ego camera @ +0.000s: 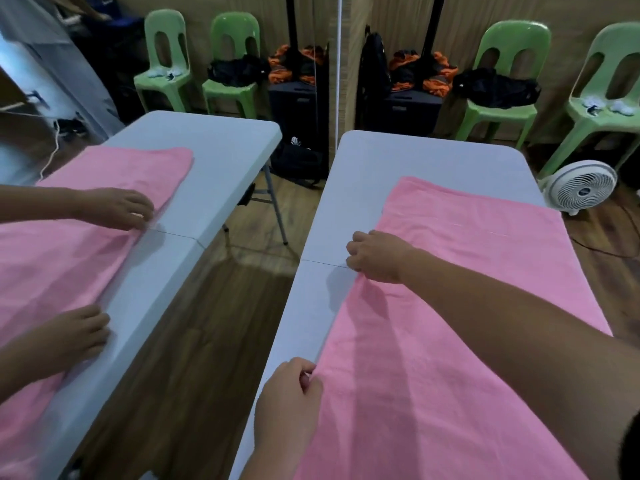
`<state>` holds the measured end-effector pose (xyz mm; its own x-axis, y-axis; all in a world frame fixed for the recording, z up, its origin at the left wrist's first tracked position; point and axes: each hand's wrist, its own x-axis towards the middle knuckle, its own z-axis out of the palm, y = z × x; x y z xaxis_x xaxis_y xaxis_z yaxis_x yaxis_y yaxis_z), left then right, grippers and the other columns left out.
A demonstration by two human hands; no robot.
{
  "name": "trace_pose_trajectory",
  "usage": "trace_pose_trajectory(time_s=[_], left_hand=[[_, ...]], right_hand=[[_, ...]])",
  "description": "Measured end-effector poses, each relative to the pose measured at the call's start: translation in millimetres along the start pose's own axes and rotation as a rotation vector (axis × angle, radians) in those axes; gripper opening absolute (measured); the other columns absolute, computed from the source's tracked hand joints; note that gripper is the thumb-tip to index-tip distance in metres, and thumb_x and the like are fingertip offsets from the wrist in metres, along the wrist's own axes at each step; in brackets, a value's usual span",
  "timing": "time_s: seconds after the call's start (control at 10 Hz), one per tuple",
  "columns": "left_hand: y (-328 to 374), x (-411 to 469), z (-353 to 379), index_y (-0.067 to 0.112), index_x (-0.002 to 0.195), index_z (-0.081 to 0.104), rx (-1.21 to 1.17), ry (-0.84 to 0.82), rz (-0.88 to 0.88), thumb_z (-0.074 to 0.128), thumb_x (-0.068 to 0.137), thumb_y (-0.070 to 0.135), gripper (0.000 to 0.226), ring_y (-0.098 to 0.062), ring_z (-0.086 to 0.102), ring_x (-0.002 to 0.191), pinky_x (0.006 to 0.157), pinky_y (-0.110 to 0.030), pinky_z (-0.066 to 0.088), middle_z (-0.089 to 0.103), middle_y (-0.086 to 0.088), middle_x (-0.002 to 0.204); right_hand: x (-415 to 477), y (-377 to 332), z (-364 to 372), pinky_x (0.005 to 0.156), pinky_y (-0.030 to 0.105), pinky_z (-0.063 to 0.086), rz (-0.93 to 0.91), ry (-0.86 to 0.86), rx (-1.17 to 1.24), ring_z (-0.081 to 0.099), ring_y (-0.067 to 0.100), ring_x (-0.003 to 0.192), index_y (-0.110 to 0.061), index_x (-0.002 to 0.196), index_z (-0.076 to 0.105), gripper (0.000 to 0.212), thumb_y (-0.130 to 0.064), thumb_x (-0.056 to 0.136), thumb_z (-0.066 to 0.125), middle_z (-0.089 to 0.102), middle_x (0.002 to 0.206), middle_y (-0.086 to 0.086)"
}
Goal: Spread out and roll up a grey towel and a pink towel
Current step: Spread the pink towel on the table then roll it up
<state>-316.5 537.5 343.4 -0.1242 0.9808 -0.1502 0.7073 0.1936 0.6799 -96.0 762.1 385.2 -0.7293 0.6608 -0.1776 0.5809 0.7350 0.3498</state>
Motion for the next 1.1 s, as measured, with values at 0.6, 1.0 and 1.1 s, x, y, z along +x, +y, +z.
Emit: trace_pose_trajectory(time_s=[0.6,1.0,1.1], left_hand=[[16.8,-91.6,45.9,0.054,0.104,0.052,0.059,-0.237,0.589,0.079,0.063,0.060,0.050,0.012,0.049,0.063,0.057,0.000,0.041,0.041,0.031,0.071],[52.6,-56.0,62.7,0.029,0.093,0.061,0.200,-0.306,0.403,0.046,0.089,0.054,0.030,-0.010,0.057,0.084,0.078,-0.033,0.050,0.062,0.010,0.089],[52.4,-57.8,56.3,0.027,0.080,0.056,0.016,-0.275,0.254,0.058,0.085,0.047,0.021,-0.010,0.054,0.072,0.066,-0.026,0.046,0.058,0.007,0.077]], right_hand=[[-303.3,-89.3,32.5,0.054,0.038,0.052,0.428,-0.102,0.445,0.062,0.023,0.078,-0.028,0.082,0.055,0.017,-0.041,0.074,0.050,0.059,0.090,-0.005],[-165.4,-45.2,-0.6,0.086,0.042,0.050,0.012,-0.598,0.334,0.054,0.025,0.099,-0.032,0.117,0.058,0.047,-0.041,0.074,0.072,0.062,0.105,0.000],[-158.3,-28.1,-11.6,0.075,0.037,0.052,0.001,-0.620,0.281,0.058,0.027,0.088,-0.024,0.092,0.062,0.027,-0.039,0.071,0.070,0.064,0.091,0.000]])
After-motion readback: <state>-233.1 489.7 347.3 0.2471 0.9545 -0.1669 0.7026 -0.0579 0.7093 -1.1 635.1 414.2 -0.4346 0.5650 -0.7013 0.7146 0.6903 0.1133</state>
